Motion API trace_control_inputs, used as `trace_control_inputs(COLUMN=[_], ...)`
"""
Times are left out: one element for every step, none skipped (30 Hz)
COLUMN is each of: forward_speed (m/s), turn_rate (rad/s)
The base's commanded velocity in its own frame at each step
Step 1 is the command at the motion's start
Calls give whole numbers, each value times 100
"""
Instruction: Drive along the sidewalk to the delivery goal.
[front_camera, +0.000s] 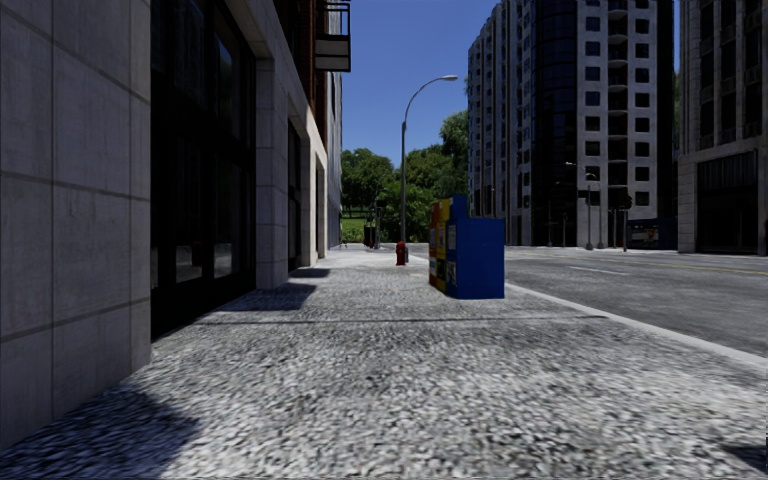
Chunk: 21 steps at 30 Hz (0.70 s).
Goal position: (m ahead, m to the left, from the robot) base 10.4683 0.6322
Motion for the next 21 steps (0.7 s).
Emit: trace_control_inputs(forward_speed=[200,200,200,200,200,200,200,200,200,200,200,200,200,200,200,200,200,200,200,200,200], turn_rate=[13,13,20,20,26,25,17,0,0,0,0,0,0,0,0,0,0,0,0,0,0])
